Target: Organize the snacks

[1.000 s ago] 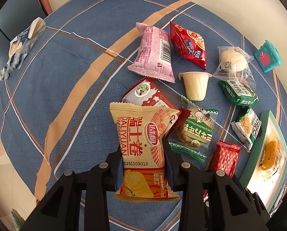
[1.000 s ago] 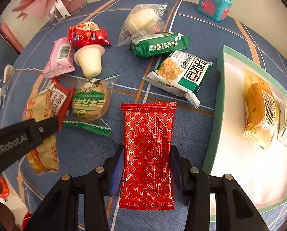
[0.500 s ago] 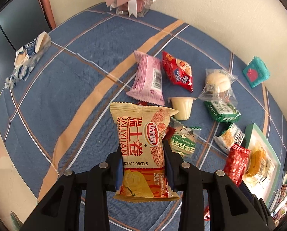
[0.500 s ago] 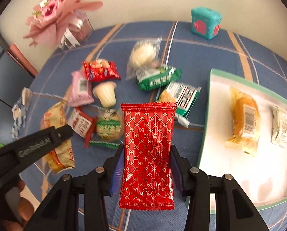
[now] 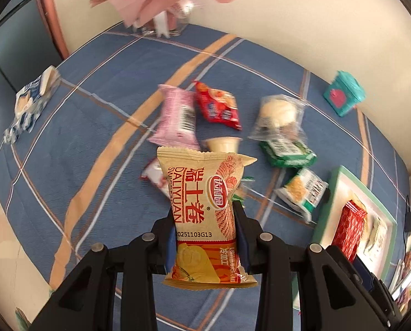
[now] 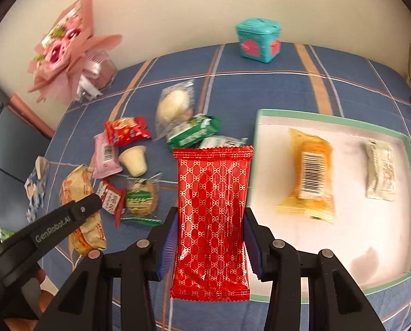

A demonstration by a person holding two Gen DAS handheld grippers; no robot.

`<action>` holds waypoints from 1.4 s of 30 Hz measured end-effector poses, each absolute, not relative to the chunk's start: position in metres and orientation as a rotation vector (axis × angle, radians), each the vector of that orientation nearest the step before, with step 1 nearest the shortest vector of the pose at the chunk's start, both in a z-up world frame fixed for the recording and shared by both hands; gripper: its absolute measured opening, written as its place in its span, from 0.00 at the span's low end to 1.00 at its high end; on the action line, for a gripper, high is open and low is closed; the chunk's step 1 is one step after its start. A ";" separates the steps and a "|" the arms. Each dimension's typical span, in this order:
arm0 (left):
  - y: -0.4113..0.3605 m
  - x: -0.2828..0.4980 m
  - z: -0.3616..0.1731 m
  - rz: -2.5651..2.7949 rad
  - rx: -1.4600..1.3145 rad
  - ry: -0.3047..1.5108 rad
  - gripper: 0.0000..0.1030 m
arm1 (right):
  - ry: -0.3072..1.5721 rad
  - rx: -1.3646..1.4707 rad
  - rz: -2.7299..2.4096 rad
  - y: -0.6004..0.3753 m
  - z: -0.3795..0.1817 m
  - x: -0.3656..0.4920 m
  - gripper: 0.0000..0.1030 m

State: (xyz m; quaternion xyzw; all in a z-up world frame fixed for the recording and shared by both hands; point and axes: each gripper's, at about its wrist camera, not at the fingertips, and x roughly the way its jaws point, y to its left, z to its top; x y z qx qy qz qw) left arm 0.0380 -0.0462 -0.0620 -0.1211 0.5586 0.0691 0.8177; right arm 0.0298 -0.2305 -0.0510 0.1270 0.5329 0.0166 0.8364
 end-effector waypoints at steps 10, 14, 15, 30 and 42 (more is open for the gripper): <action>-0.138 0.030 -0.048 -0.012 -0.093 1.171 0.36 | 1.109 0.396 -0.115 -0.319 -0.046 0.011 0.46; -0.172 0.023 -0.047 -0.087 -0.027 1.172 0.36 | 1.110 0.461 -0.200 -0.361 -0.049 -0.001 0.46; -0.179 0.022 -0.046 -0.104 -0.013 1.172 0.36 | 1.111 0.474 -0.224 -0.371 -0.050 -0.005 0.46; -0.276 -0.007 -0.053 -0.296 0.220 1.141 0.36 | 1.115 0.574 -0.407 -0.448 -0.060 -0.037 0.46; -0.279 0.002 -0.091 -0.284 0.238 1.264 0.42 | 1.259 0.558 -0.399 -0.439 -0.102 -0.027 0.47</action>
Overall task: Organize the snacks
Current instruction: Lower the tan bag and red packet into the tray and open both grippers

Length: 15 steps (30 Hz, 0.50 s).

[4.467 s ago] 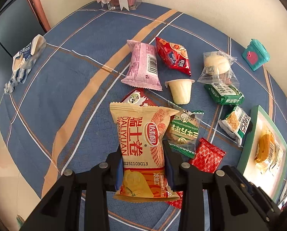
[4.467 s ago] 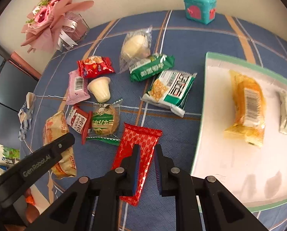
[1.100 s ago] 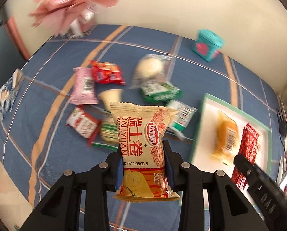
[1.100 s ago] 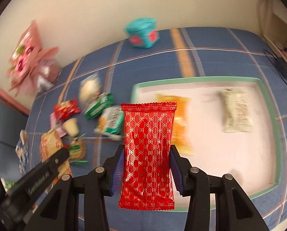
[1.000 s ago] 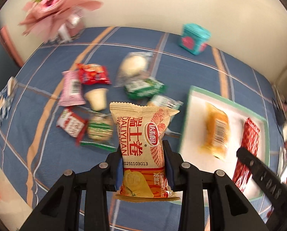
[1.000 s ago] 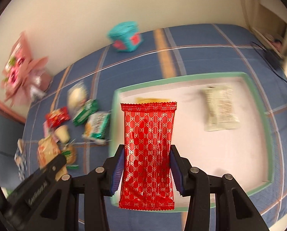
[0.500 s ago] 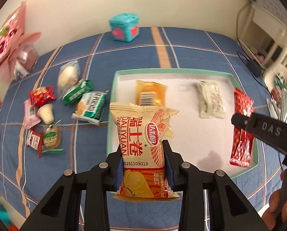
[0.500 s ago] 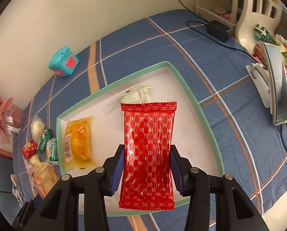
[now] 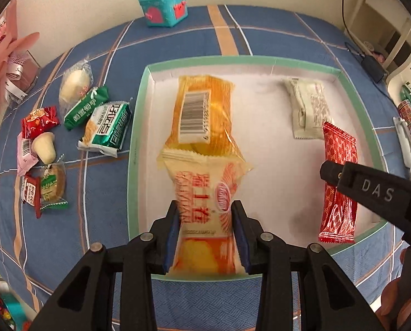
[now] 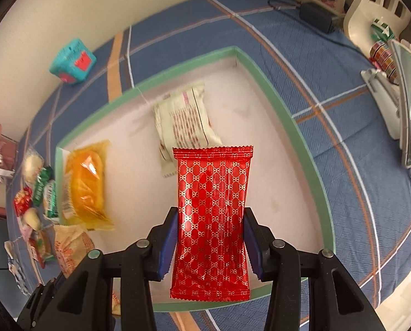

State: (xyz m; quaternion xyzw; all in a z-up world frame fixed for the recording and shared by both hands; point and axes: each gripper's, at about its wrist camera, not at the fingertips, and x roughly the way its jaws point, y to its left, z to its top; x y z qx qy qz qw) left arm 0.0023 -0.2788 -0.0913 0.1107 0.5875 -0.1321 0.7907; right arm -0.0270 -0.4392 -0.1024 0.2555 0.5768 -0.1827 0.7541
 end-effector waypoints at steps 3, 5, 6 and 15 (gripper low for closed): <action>-0.279 0.003 -0.093 -0.267 0.246 1.261 0.68 | 1.283 0.558 -0.402 -0.438 -0.110 -0.027 0.48; -0.278 0.003 -0.093 -0.259 0.247 1.260 0.72 | 1.295 0.555 -0.405 -0.438 -0.113 -0.028 0.50; -0.277 0.004 -0.093 -0.256 0.247 1.262 0.73 | 1.298 0.553 -0.407 -0.438 -0.114 -0.028 0.53; -0.272 0.010 -0.092 -0.233 0.258 1.257 0.87 | 1.279 0.532 -0.412 -0.434 -0.107 -0.029 0.81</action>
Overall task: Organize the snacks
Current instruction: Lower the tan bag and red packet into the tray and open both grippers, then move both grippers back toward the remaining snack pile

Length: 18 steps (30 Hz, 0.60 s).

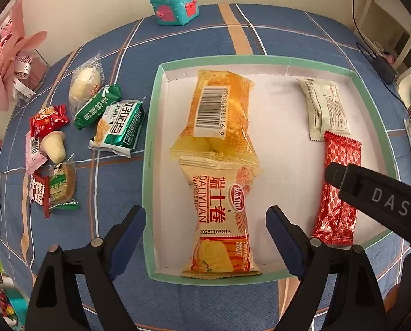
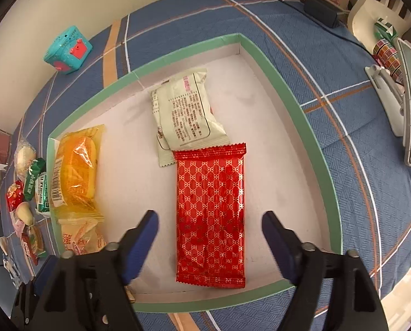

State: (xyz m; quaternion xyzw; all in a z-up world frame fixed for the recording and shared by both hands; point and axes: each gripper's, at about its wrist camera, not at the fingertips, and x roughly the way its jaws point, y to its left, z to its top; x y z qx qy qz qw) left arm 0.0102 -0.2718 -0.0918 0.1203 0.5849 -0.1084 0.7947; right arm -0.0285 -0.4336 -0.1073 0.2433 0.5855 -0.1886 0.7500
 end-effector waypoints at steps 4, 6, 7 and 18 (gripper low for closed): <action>-0.262 0.016 -0.080 -0.233 0.214 1.230 0.87 | 1.247 0.521 -0.419 -0.434 -0.097 -0.030 0.87; -0.252 0.024 -0.074 -0.205 0.184 1.219 0.87 | 1.229 0.521 -0.419 -0.434 -0.091 -0.032 0.88; -0.244 0.027 -0.071 -0.184 0.162 1.214 0.87 | 1.223 0.522 -0.417 -0.434 -0.090 -0.031 0.88; -0.164 0.054 -0.066 -0.009 -0.047 1.235 0.87 | 1.211 0.446 -0.367 -0.415 -0.071 -0.023 0.88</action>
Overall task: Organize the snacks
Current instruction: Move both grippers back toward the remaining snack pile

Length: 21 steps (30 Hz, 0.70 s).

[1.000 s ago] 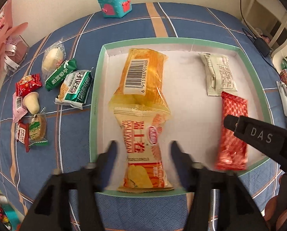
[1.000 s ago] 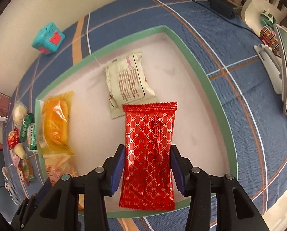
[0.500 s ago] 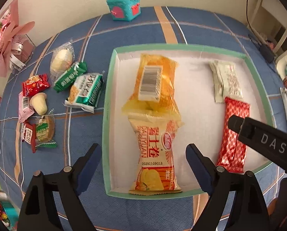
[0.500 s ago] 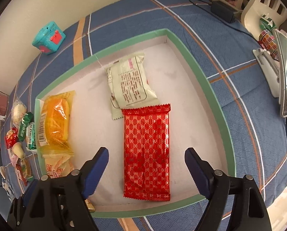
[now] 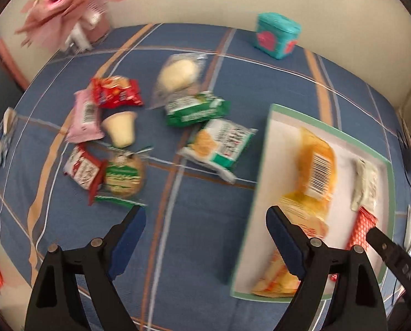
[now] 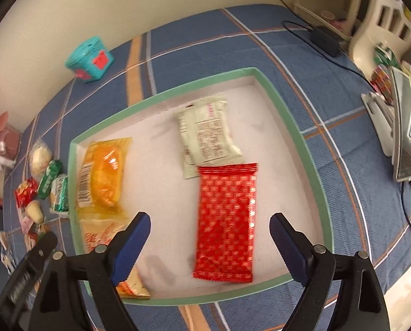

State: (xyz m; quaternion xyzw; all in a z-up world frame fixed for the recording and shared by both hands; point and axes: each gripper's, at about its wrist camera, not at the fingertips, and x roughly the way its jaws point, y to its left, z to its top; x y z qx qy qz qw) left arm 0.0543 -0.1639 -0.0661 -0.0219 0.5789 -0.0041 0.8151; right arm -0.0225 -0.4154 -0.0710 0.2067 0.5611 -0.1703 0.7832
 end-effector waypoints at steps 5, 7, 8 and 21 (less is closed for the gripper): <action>-0.134 0.059 -0.067 0.053 -0.102 1.248 0.87 | 1.203 0.390 -0.329 -0.394 -0.064 -0.013 0.88; -0.125 0.060 -0.067 0.069 -0.119 1.248 0.87 | 1.200 0.374 -0.310 -0.386 -0.062 -0.010 0.88; -0.122 0.060 -0.066 0.072 -0.126 1.247 0.87 | 1.199 0.365 -0.303 -0.382 -0.061 -0.010 0.88; -0.122 0.060 -0.067 0.068 -0.144 1.258 0.91 | 1.202 0.328 -0.292 -0.373 -0.064 -0.006 0.89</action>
